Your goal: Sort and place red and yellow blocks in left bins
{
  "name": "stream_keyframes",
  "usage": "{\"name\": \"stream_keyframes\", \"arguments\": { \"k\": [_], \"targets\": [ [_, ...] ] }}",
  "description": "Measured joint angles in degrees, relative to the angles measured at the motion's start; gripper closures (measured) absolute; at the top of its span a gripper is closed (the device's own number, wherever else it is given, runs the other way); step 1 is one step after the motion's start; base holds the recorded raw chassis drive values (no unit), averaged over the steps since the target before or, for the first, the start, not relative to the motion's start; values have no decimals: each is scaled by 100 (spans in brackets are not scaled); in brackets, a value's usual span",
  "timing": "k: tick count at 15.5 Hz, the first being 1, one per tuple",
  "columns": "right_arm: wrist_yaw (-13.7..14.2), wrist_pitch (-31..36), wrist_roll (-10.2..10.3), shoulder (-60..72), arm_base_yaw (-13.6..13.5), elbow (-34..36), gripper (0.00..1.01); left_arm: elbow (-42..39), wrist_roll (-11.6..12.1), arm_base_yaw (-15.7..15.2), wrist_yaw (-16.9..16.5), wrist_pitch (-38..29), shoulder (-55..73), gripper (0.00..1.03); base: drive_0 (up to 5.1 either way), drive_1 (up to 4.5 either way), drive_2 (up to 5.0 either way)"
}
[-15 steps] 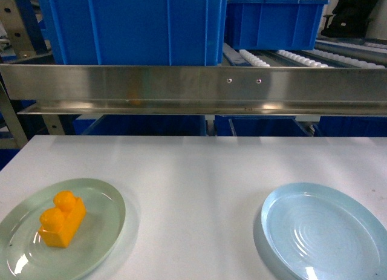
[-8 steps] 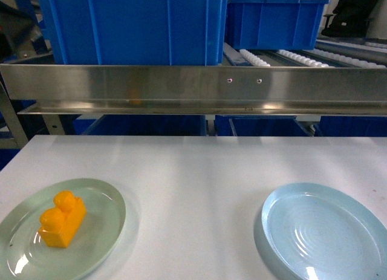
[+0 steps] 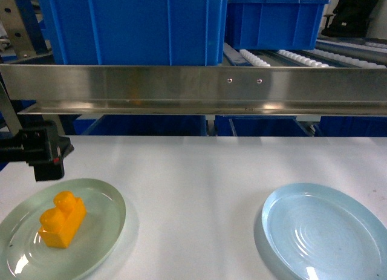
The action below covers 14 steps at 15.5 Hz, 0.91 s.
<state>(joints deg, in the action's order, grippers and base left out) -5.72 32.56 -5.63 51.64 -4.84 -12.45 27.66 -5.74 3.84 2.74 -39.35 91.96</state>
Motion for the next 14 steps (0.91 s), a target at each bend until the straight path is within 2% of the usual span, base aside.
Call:
{"name": "stream_keyframes", "arguments": {
  "k": [3, 7, 10, 11, 14],
  "targets": [
    [0, 0, 0, 0, 0, 0, 73, -199, 2, -50, 197, -380, 385, 5, 0, 0, 0],
    [0, 0, -2, 0, 0, 0, 73, -245, -7, -157, 105, -763, 1117, 5, 0, 0, 0],
    [0, 0, 0, 0, 0, 0, 73, -247, -22, -114, 61, -1134, 1644, 5, 0, 0, 0],
    [-2, 0, 0, 0, 0, 0, 73, -232, -28, -50, 140, -1180, 1788, 5, 0, 0, 0],
    [0, 0, 0, 0, 0, 0, 73, -197, -55, 81, 177, -1440, 2120, 35, 0, 0, 0]
  ]
}}
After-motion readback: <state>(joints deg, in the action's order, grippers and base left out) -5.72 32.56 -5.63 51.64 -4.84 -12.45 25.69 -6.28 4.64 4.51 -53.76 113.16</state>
